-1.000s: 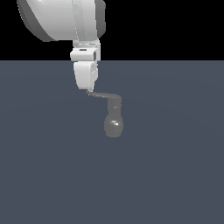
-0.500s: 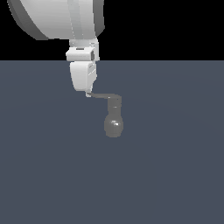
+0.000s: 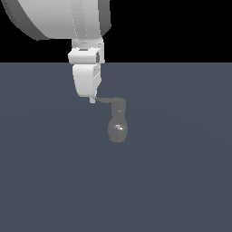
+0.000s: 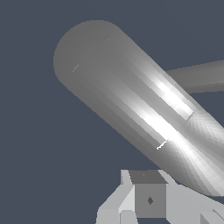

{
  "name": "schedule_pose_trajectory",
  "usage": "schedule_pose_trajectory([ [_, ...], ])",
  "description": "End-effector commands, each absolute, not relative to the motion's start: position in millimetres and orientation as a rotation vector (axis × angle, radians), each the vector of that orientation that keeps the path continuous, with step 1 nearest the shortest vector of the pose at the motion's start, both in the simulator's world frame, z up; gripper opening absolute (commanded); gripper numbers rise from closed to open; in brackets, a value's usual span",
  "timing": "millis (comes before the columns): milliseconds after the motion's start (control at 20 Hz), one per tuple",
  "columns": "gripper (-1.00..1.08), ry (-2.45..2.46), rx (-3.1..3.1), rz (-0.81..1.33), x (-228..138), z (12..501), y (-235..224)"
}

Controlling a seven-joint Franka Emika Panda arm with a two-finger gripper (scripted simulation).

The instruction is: Turn on the faucet by rotating a designated handle.

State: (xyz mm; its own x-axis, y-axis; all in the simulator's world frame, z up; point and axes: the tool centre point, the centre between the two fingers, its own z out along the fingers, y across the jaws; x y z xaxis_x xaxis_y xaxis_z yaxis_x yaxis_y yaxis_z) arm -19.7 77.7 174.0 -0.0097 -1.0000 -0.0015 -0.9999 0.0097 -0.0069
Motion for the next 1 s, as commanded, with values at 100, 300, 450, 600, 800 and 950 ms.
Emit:
schedule_pose_trajectory([
  [100, -1.00, 2.243, -2.198, -0.003, -32.9, 173.2, 64.1],
  [300, -1.00, 2.243, -2.199, -0.002, -43.3, 173.1, 58.2],
  [450, -1.00, 2.243, -2.199, -0.001, -51.0, 173.0, 54.0],
  [600, -1.00, 2.243, -2.199, -0.001, -58.6, 173.1, 49.6],
  [800, -1.00, 2.242, -2.200, 0.000, -66.0, 173.0, 45.4],
  [950, -1.00, 2.231, -2.205, -0.003, -65.0, 174.4, 39.7],
])
